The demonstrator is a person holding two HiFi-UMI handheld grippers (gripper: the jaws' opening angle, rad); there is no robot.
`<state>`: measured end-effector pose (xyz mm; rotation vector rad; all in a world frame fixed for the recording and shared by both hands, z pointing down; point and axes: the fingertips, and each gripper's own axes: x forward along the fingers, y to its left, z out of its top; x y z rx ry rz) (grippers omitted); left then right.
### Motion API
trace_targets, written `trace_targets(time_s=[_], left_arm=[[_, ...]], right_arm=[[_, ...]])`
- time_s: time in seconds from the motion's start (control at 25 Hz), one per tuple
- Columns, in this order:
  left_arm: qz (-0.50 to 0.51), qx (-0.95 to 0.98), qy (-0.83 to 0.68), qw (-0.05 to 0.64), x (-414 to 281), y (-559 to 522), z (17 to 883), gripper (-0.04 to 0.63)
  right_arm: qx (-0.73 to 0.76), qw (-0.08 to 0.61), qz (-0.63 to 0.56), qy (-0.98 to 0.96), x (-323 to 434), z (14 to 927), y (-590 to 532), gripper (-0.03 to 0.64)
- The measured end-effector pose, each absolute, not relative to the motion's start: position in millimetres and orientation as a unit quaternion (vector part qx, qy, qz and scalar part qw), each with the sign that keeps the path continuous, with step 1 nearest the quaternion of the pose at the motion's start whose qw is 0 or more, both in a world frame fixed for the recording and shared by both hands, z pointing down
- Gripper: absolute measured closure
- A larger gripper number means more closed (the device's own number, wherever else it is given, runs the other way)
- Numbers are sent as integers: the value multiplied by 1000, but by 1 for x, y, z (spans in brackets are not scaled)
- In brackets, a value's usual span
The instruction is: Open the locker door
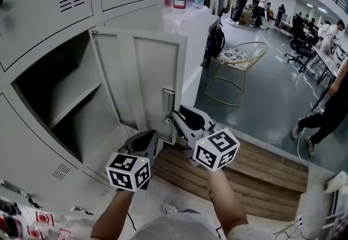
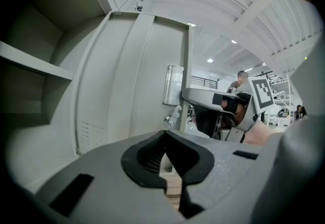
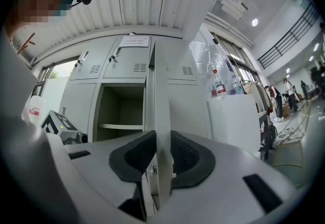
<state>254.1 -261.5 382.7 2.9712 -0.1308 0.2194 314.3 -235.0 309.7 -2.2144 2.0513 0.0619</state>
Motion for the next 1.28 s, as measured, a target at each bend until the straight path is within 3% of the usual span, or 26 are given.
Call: trace_targets(time_s=[0.64, 1.28], left_arm=[[82, 992, -54, 78, 255, -273, 388, 589], [80, 992, -55, 83, 229, -273, 388, 589]], right_arm=[[-761, 57, 21, 646, 352, 310, -247, 529], [-783, 34, 34, 620, 329, 310, -236, 523]])
